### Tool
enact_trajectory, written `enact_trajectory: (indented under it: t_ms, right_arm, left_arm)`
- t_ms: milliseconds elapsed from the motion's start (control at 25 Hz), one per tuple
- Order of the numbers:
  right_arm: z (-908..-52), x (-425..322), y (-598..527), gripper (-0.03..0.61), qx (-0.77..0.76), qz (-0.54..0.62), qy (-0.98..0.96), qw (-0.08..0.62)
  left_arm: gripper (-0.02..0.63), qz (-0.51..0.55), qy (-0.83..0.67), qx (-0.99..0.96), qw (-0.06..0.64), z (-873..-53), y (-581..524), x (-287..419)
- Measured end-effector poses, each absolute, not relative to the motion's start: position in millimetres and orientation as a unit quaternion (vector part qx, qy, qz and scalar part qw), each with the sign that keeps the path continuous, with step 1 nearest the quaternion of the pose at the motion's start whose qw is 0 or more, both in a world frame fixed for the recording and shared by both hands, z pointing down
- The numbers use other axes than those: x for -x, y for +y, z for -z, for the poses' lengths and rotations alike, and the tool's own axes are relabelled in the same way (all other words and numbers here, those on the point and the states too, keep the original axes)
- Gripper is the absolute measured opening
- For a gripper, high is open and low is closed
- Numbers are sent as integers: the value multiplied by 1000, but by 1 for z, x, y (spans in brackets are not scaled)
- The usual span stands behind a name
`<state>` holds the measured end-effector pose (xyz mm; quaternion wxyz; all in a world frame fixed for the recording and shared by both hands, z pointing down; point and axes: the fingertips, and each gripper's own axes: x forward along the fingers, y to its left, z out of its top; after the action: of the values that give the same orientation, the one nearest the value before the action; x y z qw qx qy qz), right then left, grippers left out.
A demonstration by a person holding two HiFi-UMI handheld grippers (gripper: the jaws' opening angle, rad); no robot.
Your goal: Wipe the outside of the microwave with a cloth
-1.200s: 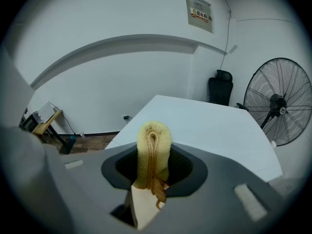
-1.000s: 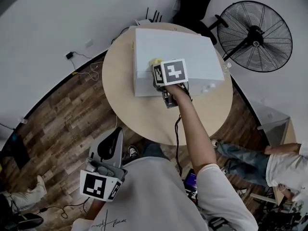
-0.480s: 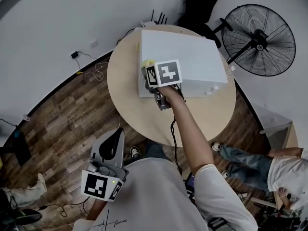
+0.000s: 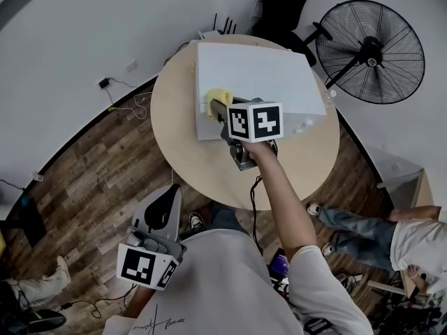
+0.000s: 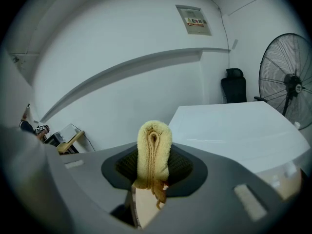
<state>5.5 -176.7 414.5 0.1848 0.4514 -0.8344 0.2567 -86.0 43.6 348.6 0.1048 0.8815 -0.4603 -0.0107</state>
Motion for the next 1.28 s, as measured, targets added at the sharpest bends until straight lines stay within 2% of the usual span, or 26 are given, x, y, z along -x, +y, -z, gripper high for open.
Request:
enact_trajectory:
  t_ms: [680, 1280]
  right_arm:
    - [-376, -109, -82, 133, -528, -192, -824, 81]
    - [-373, -167, 2, 132, -594, -163, -787, 37]
  left_arm:
    - [-6, -5, -453, -882, 129, -363, 12, 73]
    - [-8, -14, -452, -881, 142, -375, -9, 58]
